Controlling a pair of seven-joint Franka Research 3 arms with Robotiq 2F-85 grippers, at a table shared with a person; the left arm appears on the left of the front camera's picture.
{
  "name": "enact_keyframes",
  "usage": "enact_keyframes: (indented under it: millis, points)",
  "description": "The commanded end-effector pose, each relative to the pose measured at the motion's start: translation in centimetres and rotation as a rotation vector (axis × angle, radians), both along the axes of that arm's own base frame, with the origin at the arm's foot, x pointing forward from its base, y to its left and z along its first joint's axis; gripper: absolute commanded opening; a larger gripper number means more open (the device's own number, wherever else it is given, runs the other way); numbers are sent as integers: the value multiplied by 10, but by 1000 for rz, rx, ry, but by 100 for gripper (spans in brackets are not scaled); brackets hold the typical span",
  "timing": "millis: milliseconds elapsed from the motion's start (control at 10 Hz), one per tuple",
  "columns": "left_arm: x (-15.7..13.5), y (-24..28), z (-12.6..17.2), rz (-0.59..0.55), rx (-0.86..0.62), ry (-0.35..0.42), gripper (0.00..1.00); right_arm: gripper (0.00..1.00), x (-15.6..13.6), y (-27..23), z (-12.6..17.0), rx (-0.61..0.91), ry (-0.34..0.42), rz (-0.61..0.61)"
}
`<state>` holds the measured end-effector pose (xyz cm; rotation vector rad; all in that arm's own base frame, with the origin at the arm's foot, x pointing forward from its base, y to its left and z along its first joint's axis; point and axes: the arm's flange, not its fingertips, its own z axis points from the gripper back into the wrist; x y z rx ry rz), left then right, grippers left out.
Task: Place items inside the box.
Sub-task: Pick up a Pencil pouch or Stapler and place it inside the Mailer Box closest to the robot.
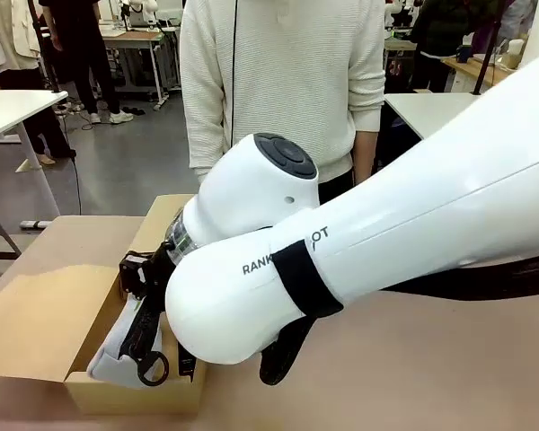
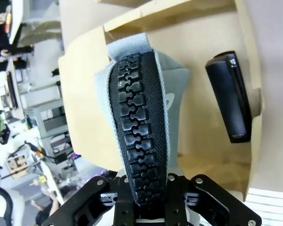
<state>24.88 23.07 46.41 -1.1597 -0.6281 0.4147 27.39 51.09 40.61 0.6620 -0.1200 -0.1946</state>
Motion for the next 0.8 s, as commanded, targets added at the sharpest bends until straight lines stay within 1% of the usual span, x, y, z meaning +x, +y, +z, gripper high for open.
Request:
enact_keyframes:
  millis: [0,100,200,300,500,700]
  points:
    - [-1,-2,-1,-3,-7,-26,100,9,7,28,-2,15,-51,10]
    - [-1,-2,-1,-3,-7,-26,100,9,7,33,-6,11,-72,26]
    - [-1,-2,-1,-3,-7,-26,100,9,13,41,-10,1,-77,29]
    - [-1,-2,-1,-3,-7,-26,100,9,21,52,-15,5,-69,8]
    - [-1,-2,-1,-3,-7,-26,100,9,27,64,-30,-34,-68,-13]
    - [-1,-2,-1,-3,-7,-26,100,9,38,70,-40,-73,-41,-36]
